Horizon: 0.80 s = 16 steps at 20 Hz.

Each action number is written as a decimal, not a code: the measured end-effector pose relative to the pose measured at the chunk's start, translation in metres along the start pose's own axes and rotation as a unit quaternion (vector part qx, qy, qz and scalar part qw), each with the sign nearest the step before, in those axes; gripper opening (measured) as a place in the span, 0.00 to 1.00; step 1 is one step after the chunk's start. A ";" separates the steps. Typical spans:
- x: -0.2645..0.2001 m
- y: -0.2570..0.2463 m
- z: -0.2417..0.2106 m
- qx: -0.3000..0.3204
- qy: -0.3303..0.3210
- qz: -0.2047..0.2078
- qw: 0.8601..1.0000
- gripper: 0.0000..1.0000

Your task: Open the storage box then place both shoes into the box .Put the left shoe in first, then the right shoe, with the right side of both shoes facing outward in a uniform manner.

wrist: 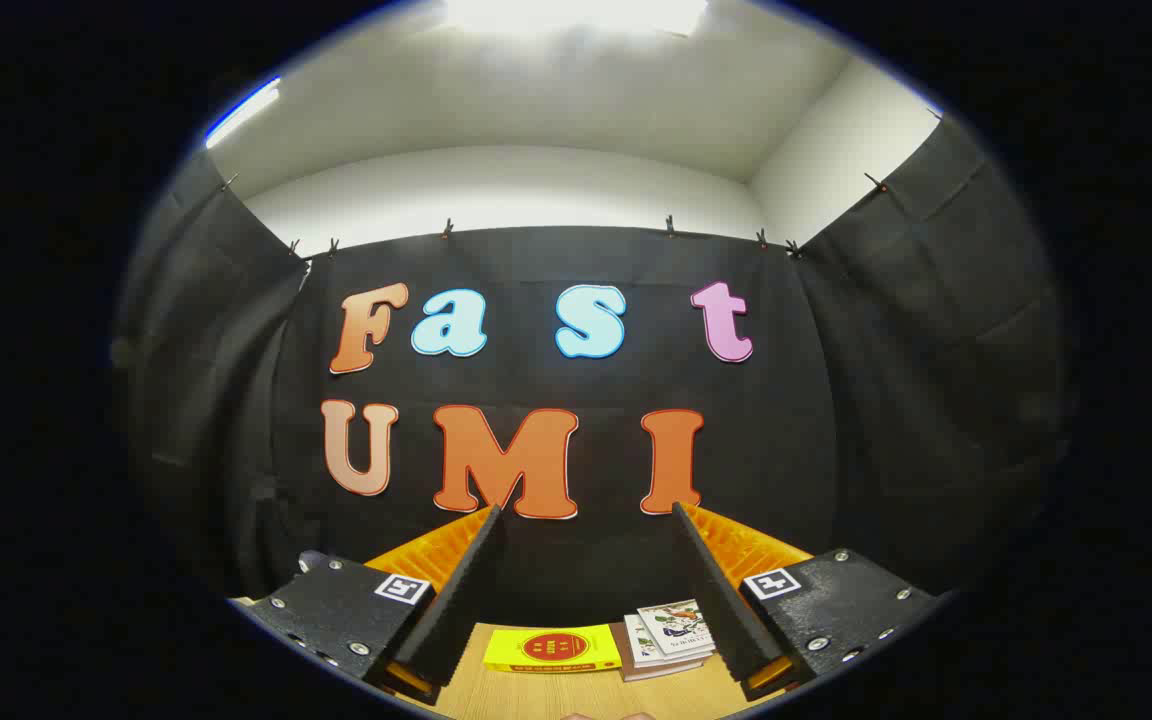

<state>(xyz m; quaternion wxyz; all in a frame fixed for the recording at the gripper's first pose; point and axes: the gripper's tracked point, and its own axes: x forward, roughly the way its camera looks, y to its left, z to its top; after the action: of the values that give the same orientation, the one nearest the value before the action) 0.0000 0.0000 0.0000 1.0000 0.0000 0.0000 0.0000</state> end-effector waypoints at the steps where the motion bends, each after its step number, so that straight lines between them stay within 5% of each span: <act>1: -0.002 0.001 0.003 -0.002 -0.002 0.003 1.000 0.98; 16: -0.021 0.003 0.012 0.008 0.000 0.016 1.000 0.98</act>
<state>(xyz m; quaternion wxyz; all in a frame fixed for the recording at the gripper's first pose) -0.0206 0.0029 0.0118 0.9998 0.0081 0.0001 0.0162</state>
